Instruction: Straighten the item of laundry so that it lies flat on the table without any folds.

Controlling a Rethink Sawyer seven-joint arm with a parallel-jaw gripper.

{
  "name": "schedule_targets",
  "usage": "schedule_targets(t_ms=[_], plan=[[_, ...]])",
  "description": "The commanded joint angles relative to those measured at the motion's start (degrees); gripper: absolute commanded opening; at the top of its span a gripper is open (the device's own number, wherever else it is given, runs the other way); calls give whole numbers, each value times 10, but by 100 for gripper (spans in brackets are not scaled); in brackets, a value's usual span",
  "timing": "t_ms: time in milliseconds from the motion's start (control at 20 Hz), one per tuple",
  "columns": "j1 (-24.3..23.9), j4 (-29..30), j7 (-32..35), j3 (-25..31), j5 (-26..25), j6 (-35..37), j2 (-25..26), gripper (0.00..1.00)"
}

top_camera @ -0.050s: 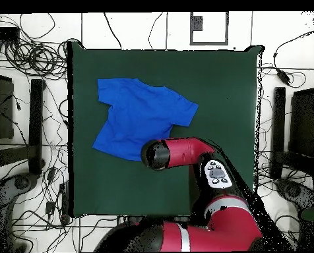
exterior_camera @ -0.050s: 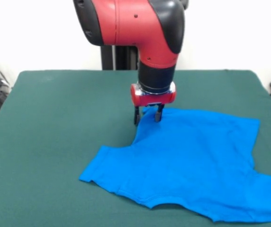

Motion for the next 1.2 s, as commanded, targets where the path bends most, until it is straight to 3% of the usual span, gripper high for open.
schedule_targets(t_ms=[50, 1200], plan=[[-36, -63, -57, 27, -72, -15, 58, 100], [-82, -62, -66, 62, -134, 8, 49, 100]])
